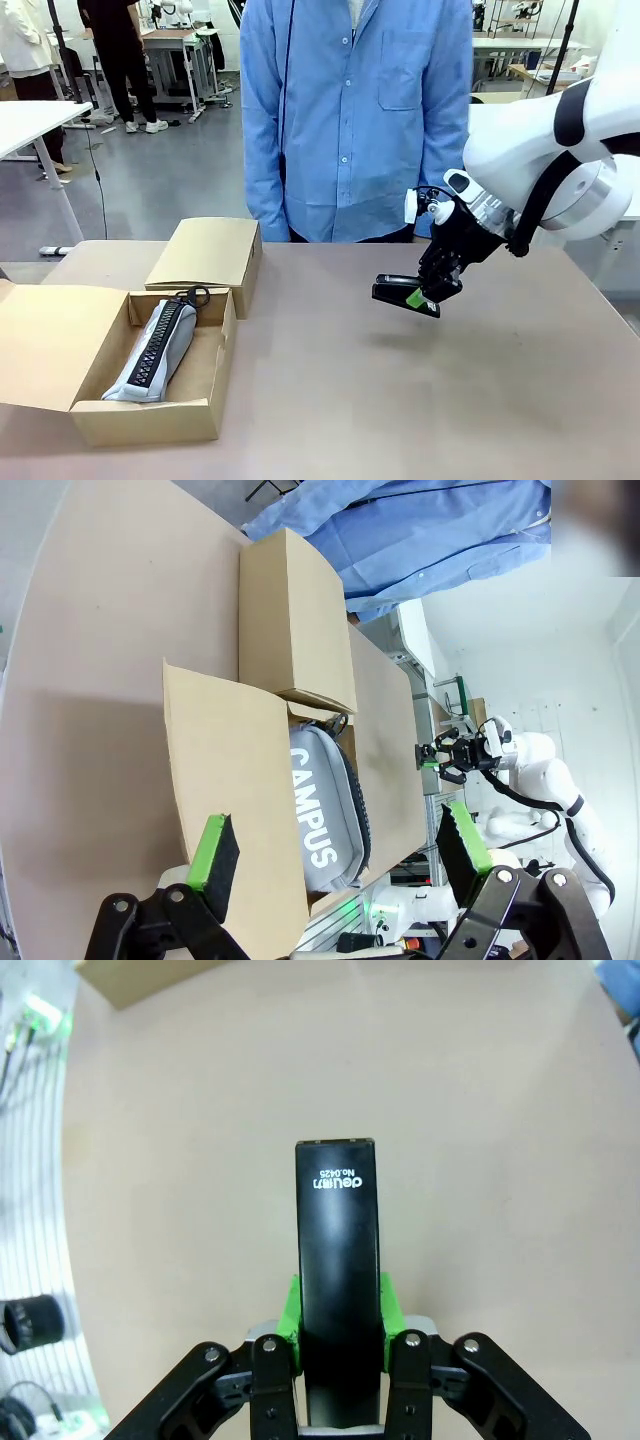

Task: Place items inside the box.
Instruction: Pick up a Pencil pouch or Stapler and place it inside the Mailer Box closest to the robot.

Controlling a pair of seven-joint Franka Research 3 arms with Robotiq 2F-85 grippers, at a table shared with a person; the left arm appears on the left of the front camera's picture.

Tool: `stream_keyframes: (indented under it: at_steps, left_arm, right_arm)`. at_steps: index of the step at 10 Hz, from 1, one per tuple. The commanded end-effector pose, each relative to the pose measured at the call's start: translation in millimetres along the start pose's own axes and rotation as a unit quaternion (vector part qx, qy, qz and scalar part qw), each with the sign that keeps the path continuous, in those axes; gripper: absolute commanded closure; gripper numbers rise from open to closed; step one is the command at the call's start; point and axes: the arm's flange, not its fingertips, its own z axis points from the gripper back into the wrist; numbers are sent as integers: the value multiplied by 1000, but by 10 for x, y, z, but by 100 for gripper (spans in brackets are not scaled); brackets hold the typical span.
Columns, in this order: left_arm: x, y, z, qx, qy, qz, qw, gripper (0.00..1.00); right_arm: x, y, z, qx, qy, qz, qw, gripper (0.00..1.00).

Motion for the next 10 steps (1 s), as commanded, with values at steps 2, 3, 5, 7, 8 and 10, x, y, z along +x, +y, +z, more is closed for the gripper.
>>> stream_keyframes:
  at_steps: [2,3,5,7,8,10]
  left_arm:
    - [1,-8,3,-11,-7,-9,1000,0]
    - [1,-8,3,-11,-7,-9,1000,0]
    - [1,-8,3,-11,-7,-9,1000,0]
    - [1,-8,3,-11,-7,-9,1000,0]
    - [1,-8,3,-11,-7,-9,1000,0]
    - [1,-8,3,-11,-7,-9,1000,0]
  right_arm:
    - [539,297,-15,31,-117,-128,984,69]
    - [717,414,-63,39,-148,-166,974,69]
    - [1144,821,-365,64,-148,-220,962,69]
    - [1365,1222,-574,158,-98,-151,971,69]
    - [1145,927,-379,88,-129,-206,966,69]
    - [1145,927,-379,88,-129,-206,966,69]
